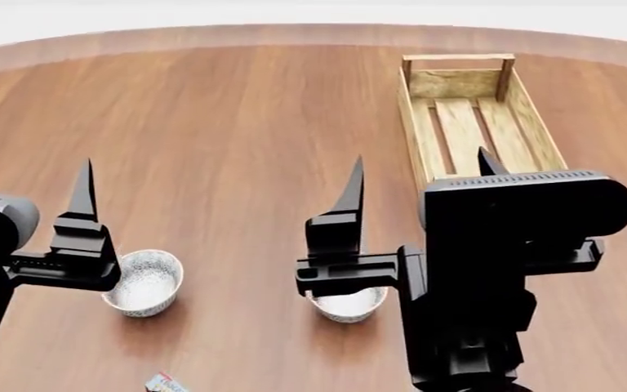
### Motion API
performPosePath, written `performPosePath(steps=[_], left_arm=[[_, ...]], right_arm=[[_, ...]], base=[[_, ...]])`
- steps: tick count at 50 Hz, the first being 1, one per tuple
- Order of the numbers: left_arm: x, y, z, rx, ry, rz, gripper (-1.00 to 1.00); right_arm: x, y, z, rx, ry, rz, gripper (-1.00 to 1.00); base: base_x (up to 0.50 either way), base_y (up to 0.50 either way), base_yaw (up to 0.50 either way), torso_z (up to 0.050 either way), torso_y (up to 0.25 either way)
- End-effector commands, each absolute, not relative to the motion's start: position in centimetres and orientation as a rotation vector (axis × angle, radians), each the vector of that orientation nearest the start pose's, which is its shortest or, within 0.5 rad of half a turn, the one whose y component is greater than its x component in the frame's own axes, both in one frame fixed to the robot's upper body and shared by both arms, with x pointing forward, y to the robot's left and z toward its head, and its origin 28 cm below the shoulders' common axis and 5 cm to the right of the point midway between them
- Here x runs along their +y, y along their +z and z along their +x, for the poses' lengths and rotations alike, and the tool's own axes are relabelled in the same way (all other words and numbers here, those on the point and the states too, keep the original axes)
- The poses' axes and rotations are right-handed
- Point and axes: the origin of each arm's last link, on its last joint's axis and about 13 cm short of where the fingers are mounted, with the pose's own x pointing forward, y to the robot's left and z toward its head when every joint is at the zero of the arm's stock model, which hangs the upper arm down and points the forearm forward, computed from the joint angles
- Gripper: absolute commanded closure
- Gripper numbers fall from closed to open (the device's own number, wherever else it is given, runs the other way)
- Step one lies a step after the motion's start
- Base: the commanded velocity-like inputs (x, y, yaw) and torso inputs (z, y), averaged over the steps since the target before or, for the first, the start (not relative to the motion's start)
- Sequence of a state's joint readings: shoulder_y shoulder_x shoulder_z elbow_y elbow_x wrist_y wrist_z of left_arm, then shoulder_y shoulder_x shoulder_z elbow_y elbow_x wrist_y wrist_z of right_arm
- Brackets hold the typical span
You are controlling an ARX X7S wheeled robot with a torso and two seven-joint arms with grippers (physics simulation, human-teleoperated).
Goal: Stack the right bowl on the left bowl and place them in the tray.
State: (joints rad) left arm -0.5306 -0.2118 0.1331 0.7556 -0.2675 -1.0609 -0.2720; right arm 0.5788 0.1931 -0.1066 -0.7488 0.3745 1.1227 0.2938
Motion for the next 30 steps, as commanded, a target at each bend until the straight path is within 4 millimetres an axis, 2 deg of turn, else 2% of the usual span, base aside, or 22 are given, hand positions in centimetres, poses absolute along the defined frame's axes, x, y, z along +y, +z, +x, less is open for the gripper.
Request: performPosePath(steps=[1, 30], left_arm=[[20.50, 20.46, 23.99, -0.205, -0.011, 0.099, -1.00], [20.54, 20.40, 24.04, -0.206, -0.012, 0.102, -1.00]], right_arm=[[-9.09, 21.28, 23.93, -0.166, 0.078, -0.045, -1.00], [-8.95, 21.18, 24.06, -0.163, 0.098, -0.047, -1.00]], base=[[0.50, 0.00, 0.00, 0.000, 0.000], [0.50, 0.00, 0.00, 0.000, 0.001]])
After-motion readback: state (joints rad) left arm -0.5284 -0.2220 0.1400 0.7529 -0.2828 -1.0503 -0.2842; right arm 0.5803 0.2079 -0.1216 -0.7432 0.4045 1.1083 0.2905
